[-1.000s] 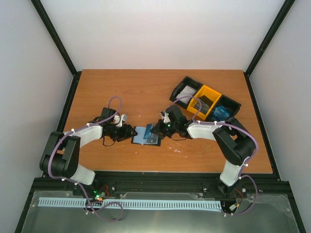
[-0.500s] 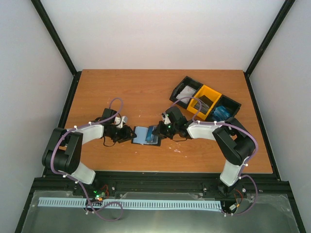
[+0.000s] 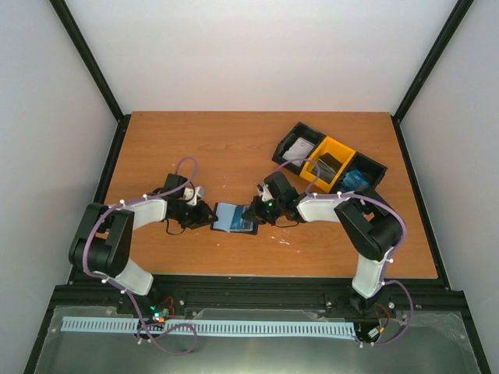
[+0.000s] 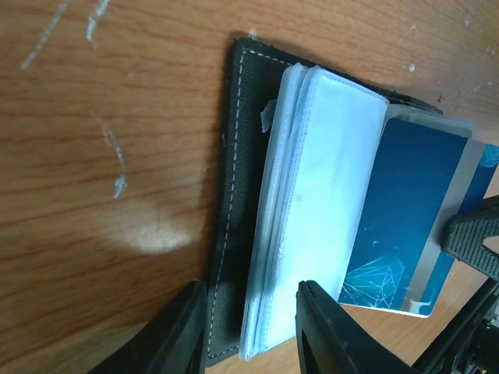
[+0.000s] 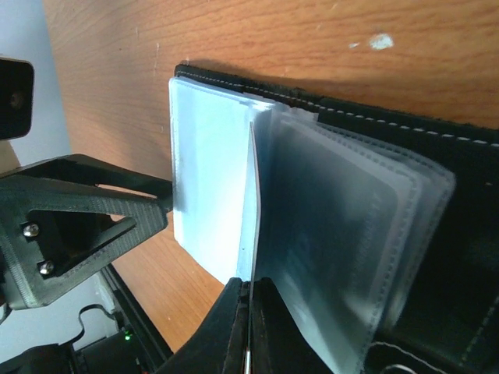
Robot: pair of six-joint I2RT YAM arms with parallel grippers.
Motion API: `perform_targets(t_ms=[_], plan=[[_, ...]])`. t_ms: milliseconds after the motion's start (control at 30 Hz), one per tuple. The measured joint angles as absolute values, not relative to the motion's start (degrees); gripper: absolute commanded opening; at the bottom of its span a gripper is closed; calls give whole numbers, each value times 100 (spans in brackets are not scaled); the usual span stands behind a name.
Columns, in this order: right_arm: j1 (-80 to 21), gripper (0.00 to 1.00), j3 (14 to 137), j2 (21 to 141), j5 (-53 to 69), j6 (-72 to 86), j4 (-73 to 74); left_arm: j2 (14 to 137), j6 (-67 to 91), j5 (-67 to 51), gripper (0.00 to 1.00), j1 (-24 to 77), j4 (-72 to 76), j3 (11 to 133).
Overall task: Put the credit cards into the card holder
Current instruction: Insert the credit card into the card holder.
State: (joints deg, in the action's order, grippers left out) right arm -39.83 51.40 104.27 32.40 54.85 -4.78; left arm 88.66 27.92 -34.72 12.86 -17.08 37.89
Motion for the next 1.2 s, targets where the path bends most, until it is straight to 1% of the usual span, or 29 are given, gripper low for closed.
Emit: perform_targets(t_ms=[300, 733, 900, 1100, 1200], plan=[[-3983, 4, 5221, 10680, 3524, 5688, -755, 8910, 2792, -3505, 31, 1284, -1706, 3800], [-3986, 13, 5658, 11279, 3664, 5712, -849, 8938, 2790, -3540, 31, 1284, -1702, 3815], [-3997, 20, 5798, 11373, 3776, 5767, -919, 8941, 2790, -3540, 31, 1284, -1704, 3822], [-4071, 35, 5937, 11441, 3846, 5778, -939, 8943, 2790, -3540, 31, 1284, -1702, 3822], [-4091, 38, 5948, 11450, 3887, 5791, -976, 8943, 2790, -3540, 31, 1284, -1702, 3822]])
